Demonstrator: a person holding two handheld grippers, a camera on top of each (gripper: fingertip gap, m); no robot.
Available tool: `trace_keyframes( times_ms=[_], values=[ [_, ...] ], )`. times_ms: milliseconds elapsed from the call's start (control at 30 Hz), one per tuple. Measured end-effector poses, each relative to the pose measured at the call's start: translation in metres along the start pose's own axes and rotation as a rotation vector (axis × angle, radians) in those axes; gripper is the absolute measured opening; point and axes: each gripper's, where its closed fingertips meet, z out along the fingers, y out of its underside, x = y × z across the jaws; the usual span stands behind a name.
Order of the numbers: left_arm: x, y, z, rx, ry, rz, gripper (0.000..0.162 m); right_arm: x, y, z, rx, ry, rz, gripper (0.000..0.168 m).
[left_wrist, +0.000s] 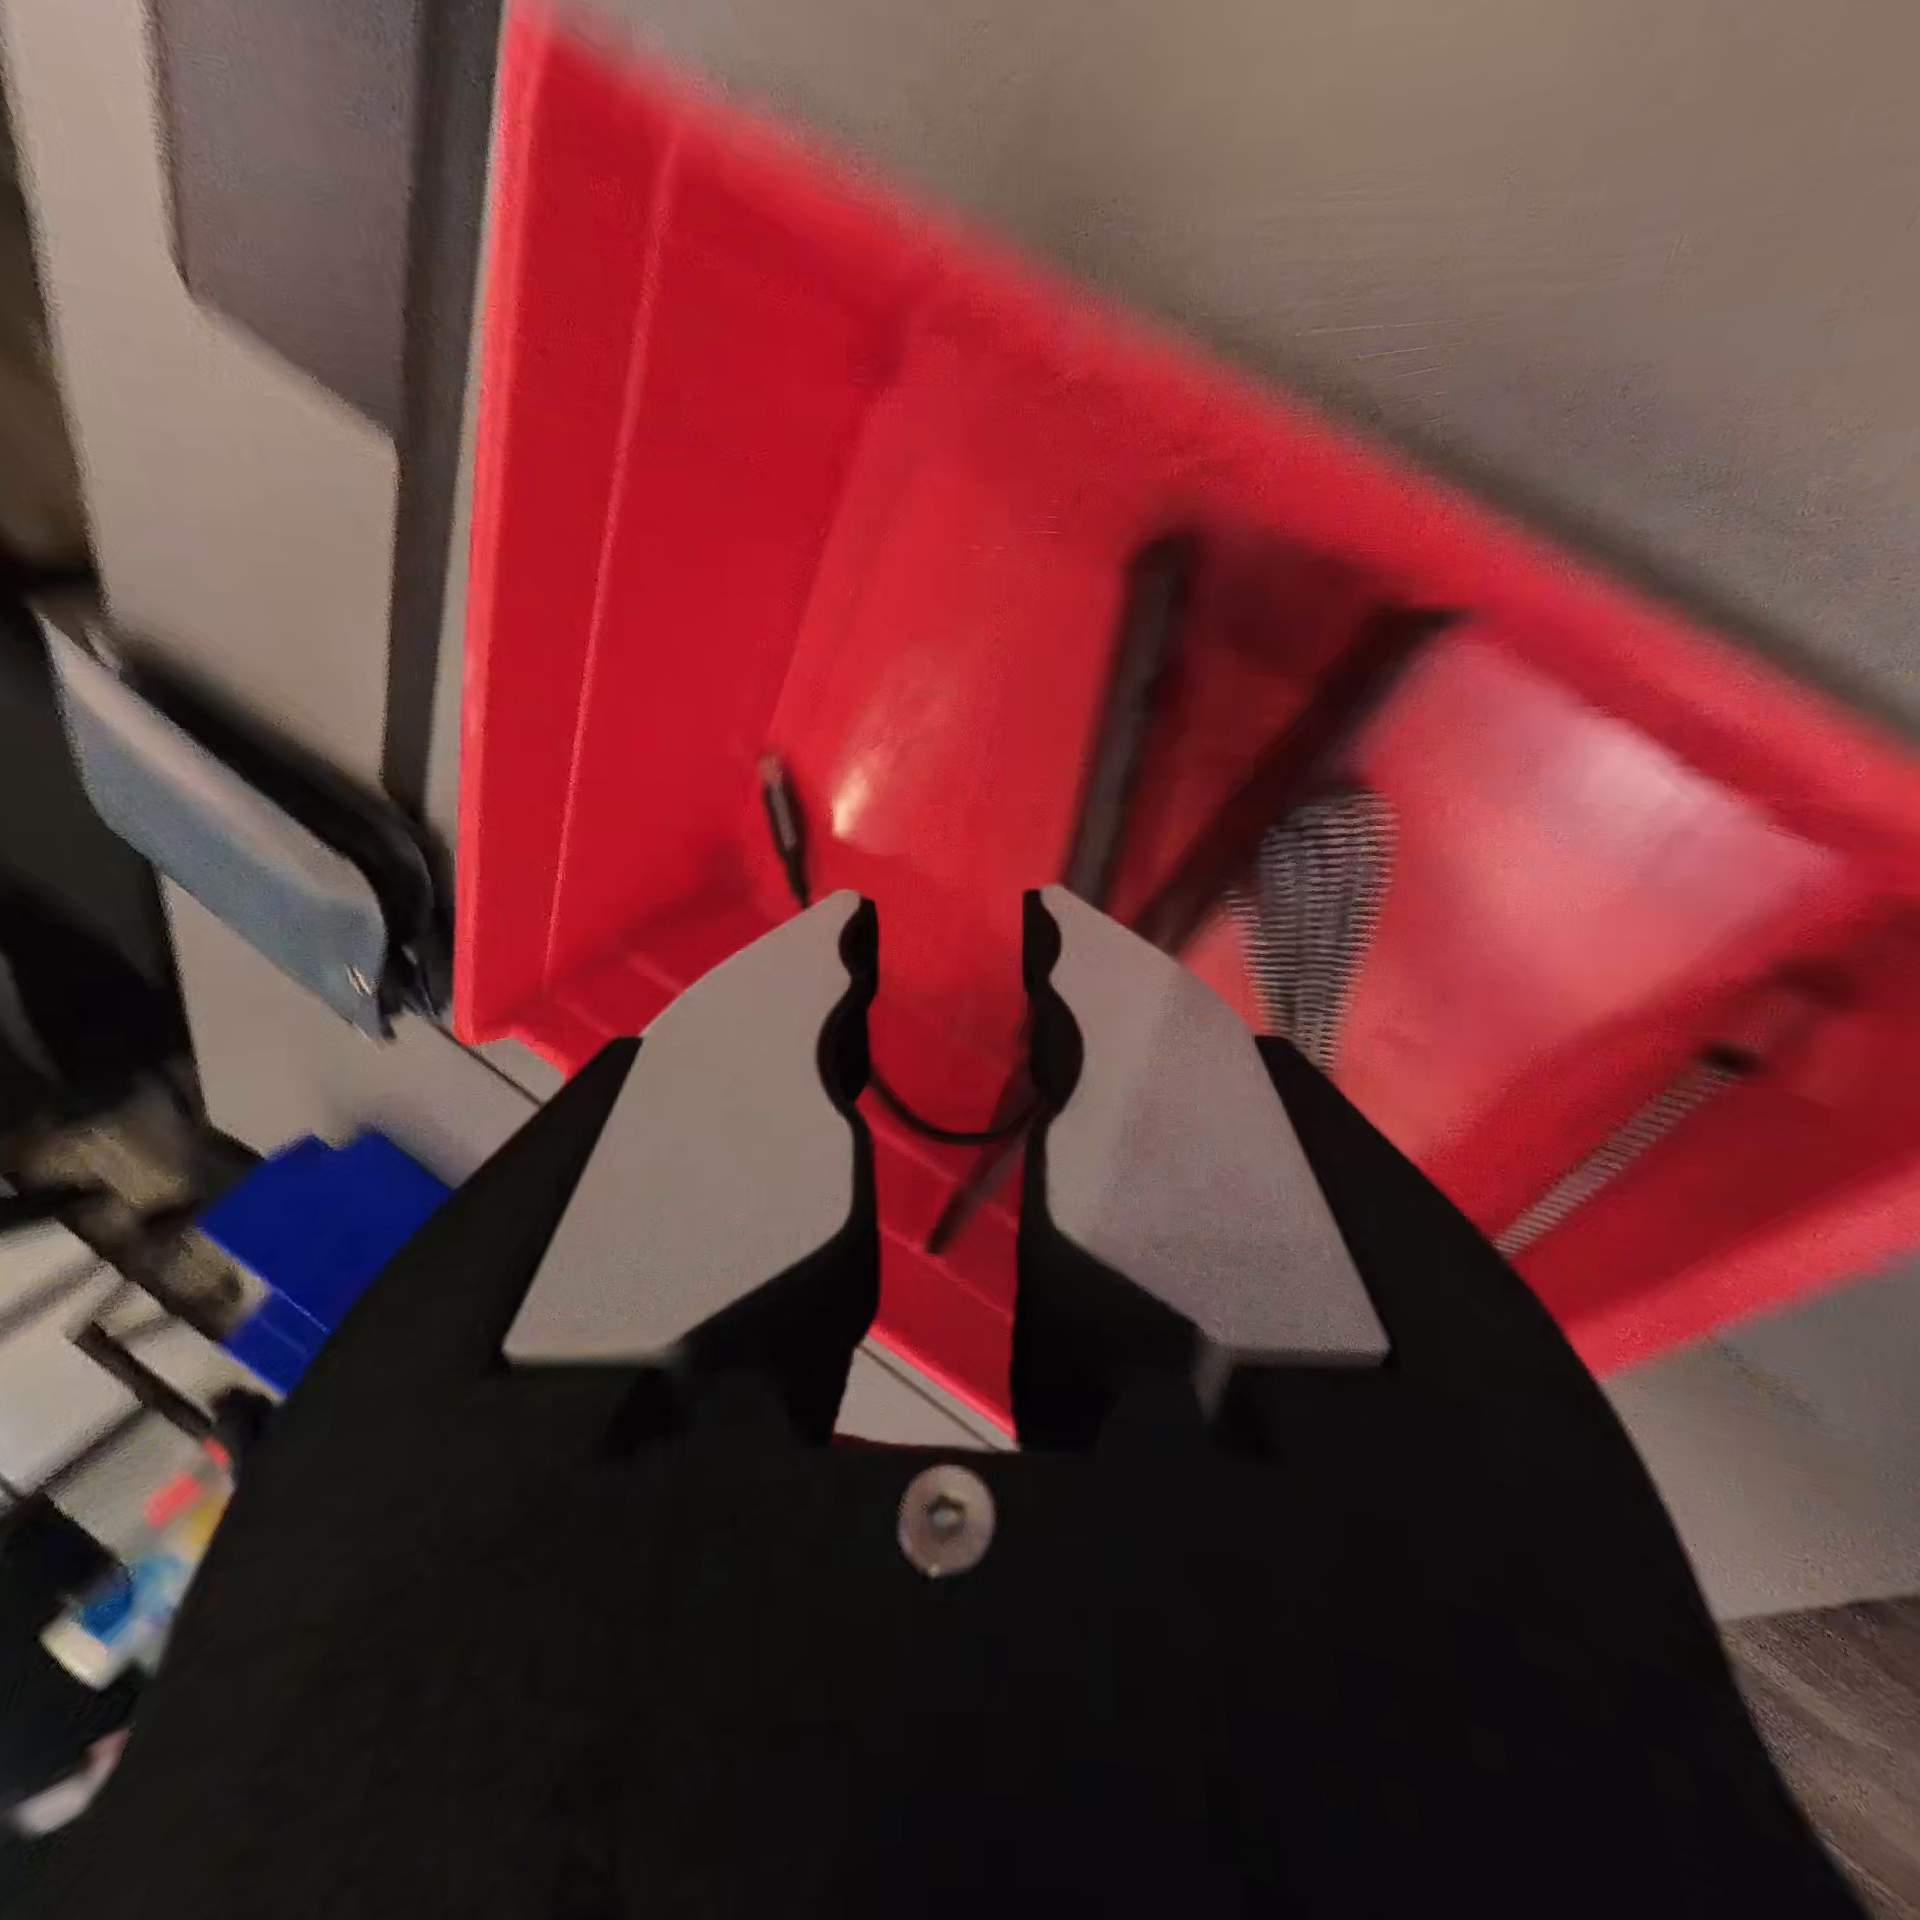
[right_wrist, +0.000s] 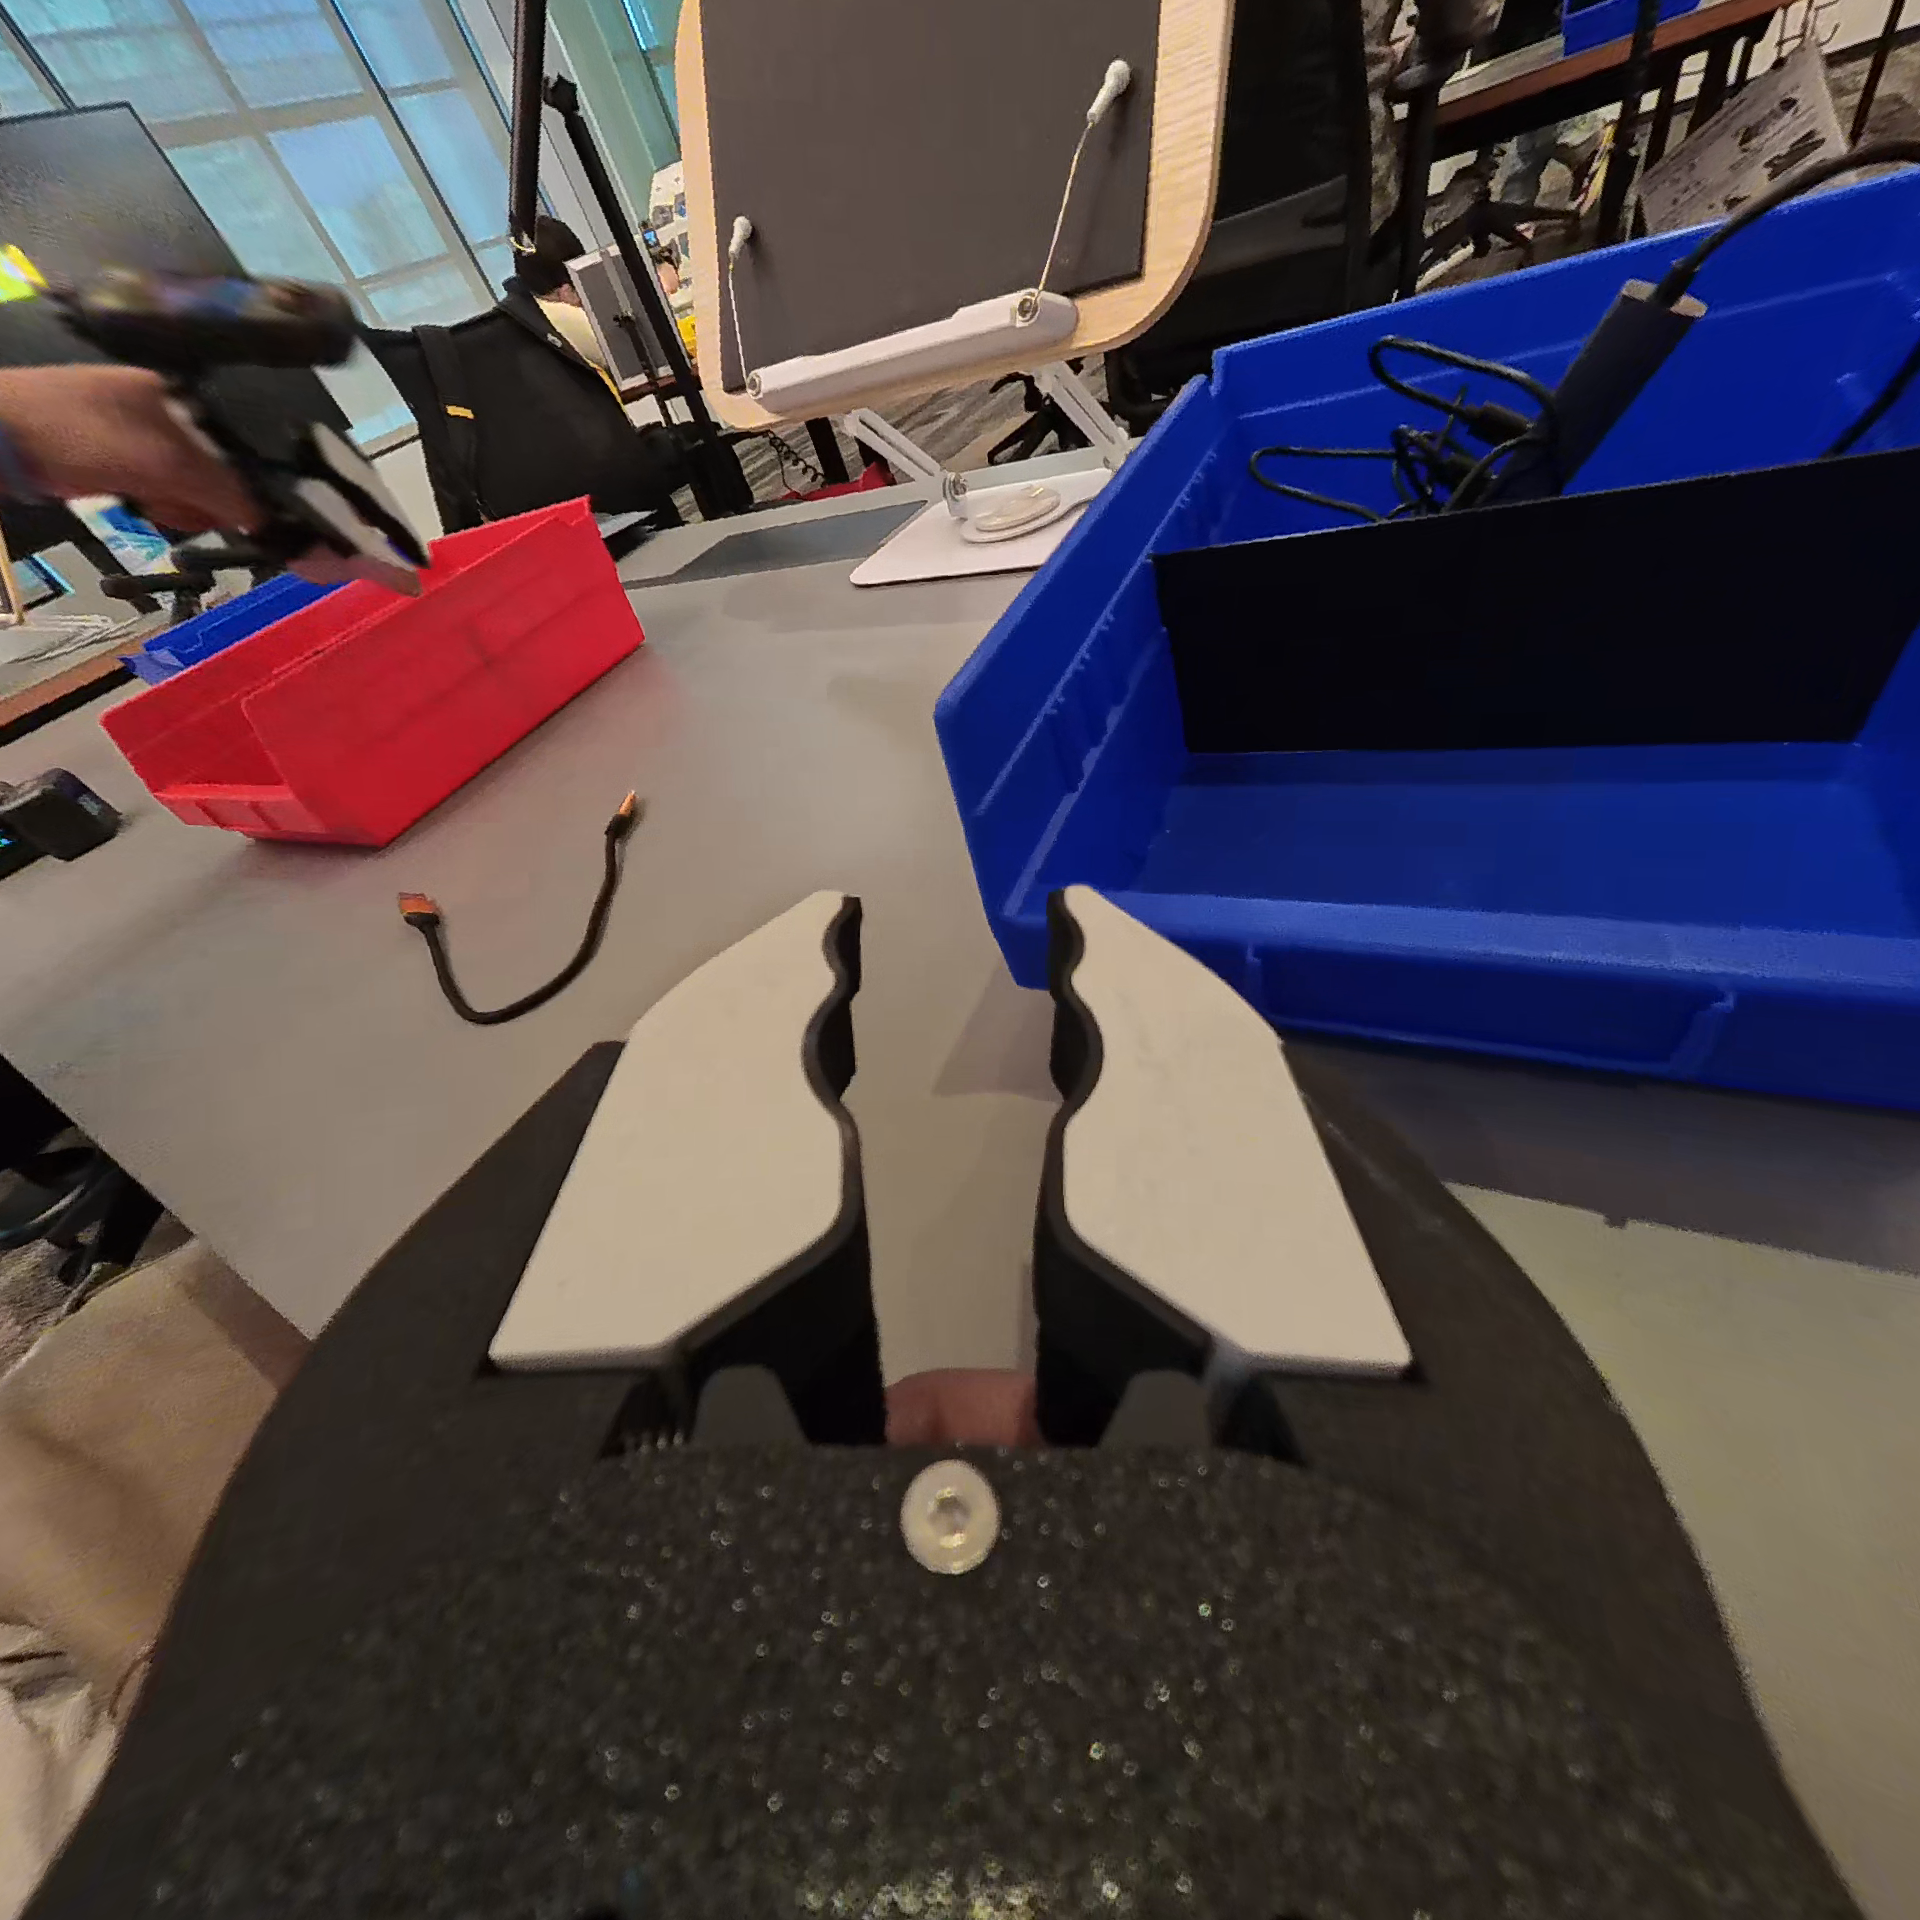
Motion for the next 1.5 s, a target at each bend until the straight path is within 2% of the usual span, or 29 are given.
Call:
trace_keyframes(
  times_ms=[133,233,267,300,400,467,633,800,967,1100,1300,1500],
  values=[
    [-0.044,0.04,0.074,-0.246,0.013,-0.057,0.026,-0.004,0.002,0.008,-0.017,-0.023,-0.001,0.033],
    [-0.046,0.047,0.102,-0.294,-0.002,-0.04,0.029,-0.002,0.003,0.01,-0.024,-0.018,-0.007,0.033],
    [-0.047,0.047,0.106,-0.297,-0.025,-0.034,0.029,-0.001,0.003,0.01,-0.023,-0.014,-0.007,0.033],
    [-0.051,0.047,0.108,-0.297,-0.064,-0.024,0.021,0.001,0.002,0.01,-0.021,-0.011,-0.006,0.033],
    [-0.052,0.046,0.109,-0.295,-0.109,-0.018,0.019,0.003,0.0,0.011,-0.012,-0.013,0.008,0.033],
    [-0.049,0.046,0.11,-0.283,-0.123,-0.012,0.009,0.003,0.001,0.012,-0.015,-0.017,0.015,0.033],
    [-0.049,0.039,0.094,-0.142,-0.17,-0.066,0.008,-0.002,0.003,0.014,-0.027,-0.019,-0.006,0.033],
    [-0.067,0.028,0.034,0.018,-0.321,-0.114,0.007,-0.007,0.003,0.014,-0.029,-0.019,-0.028,0.033],
    [-0.083,0.008,-0.073,0.218,-0.489,-0.153,0.007,-0.013,0.0,0.013,-0.012,-0.023,-0.064,0.032],
    [-0.078,-0.006,-0.152,0.338,-0.592,-0.148,0.007,-0.031,-0.007,0.016,0.019,-0.065,-0.107,0.032],
    [-0.045,-0.026,-0.242,0.424,-0.655,-0.128,0.007,-0.105,-0.019,0.047,0.036,-0.253,-0.248,0.035],
    [0.013,-0.064,-0.292,0.523,-0.613,-0.135,0.007,-0.197,-0.019,0.109,0.099,-0.345,-0.539,0.04]
  ],
)
